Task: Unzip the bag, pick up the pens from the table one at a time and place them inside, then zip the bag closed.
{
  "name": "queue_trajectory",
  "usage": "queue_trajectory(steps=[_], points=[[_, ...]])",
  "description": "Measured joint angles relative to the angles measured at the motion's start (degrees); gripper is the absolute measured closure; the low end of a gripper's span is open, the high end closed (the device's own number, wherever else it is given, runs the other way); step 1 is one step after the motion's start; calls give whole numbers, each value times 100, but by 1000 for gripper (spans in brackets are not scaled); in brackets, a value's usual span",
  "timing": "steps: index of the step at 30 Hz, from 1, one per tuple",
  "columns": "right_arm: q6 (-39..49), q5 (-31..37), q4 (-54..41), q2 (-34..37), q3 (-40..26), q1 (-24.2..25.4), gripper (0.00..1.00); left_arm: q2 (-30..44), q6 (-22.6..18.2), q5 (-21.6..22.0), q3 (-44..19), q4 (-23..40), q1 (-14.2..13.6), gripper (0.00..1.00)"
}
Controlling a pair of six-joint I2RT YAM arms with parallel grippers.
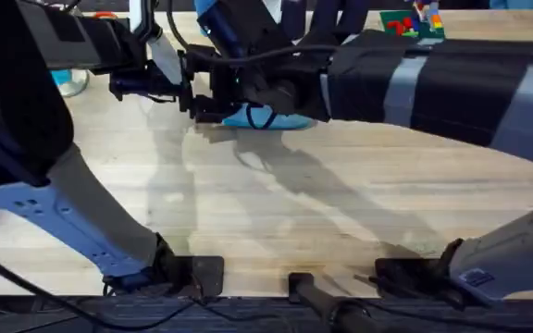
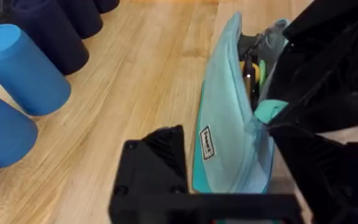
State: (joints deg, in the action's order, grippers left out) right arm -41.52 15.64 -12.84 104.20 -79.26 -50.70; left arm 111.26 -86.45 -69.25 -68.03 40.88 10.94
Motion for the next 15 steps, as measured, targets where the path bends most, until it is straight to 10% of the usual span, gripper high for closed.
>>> queue_trajectory(steps=[15], points=[[2, 2, 11, 0, 0, 28, 971, 0, 80, 9, 0, 41, -30, 953]])
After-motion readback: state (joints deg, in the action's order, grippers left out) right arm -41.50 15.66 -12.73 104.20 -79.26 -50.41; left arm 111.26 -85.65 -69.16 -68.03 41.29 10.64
